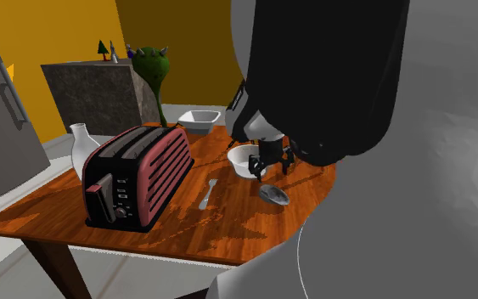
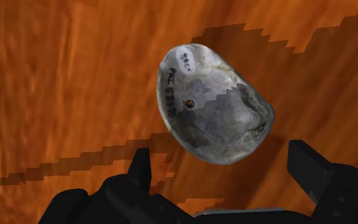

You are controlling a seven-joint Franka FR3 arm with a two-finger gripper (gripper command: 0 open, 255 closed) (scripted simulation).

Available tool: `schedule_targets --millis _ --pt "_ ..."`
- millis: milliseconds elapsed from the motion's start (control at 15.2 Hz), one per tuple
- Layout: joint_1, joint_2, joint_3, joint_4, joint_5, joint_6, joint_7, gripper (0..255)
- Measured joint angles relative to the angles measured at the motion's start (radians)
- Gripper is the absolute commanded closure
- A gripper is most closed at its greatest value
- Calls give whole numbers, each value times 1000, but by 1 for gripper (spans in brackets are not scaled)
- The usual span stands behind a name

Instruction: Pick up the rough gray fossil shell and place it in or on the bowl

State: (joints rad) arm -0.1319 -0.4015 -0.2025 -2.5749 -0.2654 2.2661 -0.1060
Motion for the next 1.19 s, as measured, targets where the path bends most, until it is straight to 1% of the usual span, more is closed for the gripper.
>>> schedule_targets --millis 396,792,858,1188 --pt "-6 61 -12 -33 -13 96 5 0" --pt "-6 70 -13 -38 -14 109 7 0" --pt "-6 70 -13 -38 -14 109 7 255" --pt "-7 69 -13 -39 -15 110 8 255"
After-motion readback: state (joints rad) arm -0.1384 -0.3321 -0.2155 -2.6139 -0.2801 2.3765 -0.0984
